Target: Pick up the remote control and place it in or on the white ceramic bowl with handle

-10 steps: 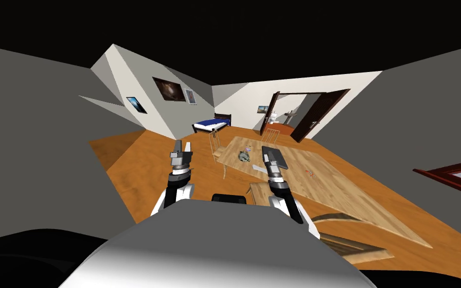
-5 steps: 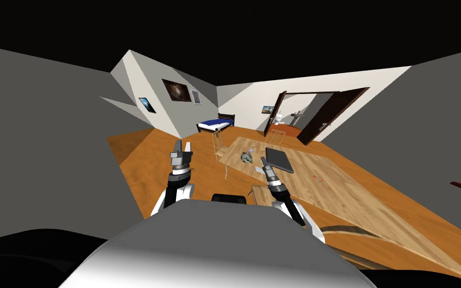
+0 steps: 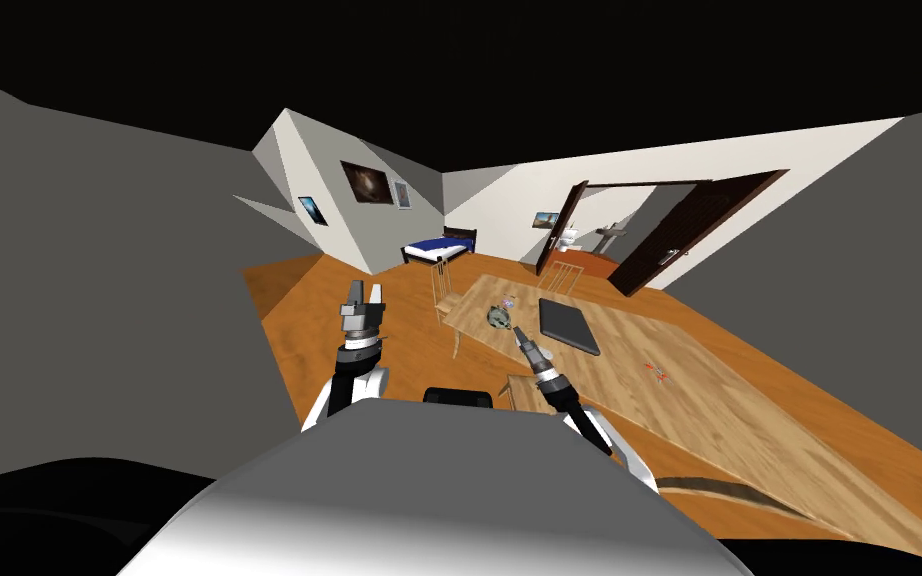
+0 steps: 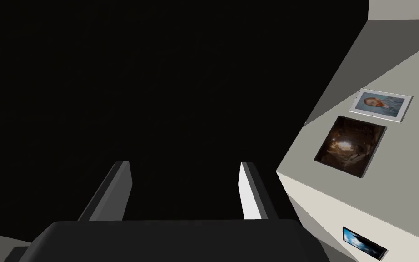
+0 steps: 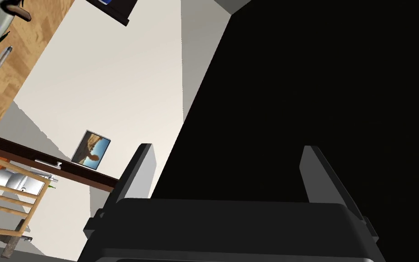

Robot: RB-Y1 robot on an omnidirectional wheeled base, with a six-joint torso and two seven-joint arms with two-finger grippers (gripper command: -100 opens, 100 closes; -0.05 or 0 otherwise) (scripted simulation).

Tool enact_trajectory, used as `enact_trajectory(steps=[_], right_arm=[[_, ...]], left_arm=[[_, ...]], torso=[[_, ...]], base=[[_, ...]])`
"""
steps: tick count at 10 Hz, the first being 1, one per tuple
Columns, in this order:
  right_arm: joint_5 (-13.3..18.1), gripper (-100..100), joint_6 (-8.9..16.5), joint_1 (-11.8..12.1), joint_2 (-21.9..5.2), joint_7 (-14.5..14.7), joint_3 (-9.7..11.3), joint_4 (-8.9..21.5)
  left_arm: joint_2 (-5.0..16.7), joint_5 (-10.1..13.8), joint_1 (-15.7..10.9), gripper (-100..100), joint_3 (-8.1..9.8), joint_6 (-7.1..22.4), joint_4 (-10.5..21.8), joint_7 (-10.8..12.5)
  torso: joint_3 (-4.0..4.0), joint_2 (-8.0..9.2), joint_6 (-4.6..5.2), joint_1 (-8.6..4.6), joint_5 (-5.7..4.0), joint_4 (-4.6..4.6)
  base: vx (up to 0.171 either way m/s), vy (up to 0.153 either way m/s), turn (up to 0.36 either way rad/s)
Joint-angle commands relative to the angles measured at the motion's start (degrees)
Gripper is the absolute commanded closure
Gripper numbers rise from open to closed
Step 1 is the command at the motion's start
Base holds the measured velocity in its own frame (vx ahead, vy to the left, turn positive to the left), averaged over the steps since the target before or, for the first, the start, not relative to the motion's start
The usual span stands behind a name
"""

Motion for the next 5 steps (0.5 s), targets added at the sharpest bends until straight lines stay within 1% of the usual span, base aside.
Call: enact_trajectory(steps=[1,2,3,4,5], right_arm=[[0.2,-100,-0.1,0.4,-2.1,-0.2,0.1,1.1],[1.2,-100,-0.1,0.7,-4.1,0.2,1.3,3.4],[1.2,-100,-0.1,0.7,-4.7,0.2,1.3,3.6],[2.2,-100,0.0,1.1,-7.1,0.5,2.6,5.7],[2.2,-100,0.0,1.1,-7.3,0.5,2.6,6.3]], left_arm=[[0.0,0.0,0.0,0,0.0,0.0,0.0,0.0],[0.0,0.0,0.0,0,0.0,0.0,0.0,0.0],[0.0,0.0,0.0,0,0.0,0.0,0.0,0.0],[0.0,0.0,0.0,0,0.0,0.0,0.0,0.0],[0.0,0.0,0.0,0,0.0,0.0,0.0,0.0]], torso=[[0.0,0.0,0.0,0.0,0.0,0.0],[0.01,0.01,0.02,0.0,0.01,0.01],[0.01,0.01,-0.01,0.0,0.01,0.01],[0.01,0.01,0.03,-0.01,0.0,0.01],[0.01,0.02,0.0,0.01,0.01,0.01]], base=[[0.006,0.005,0.103],[0.005,0.009,0.197],[0.004,0.002,0.076],[0.003,0.01,0.172],[0.002,0.006,0.092]])
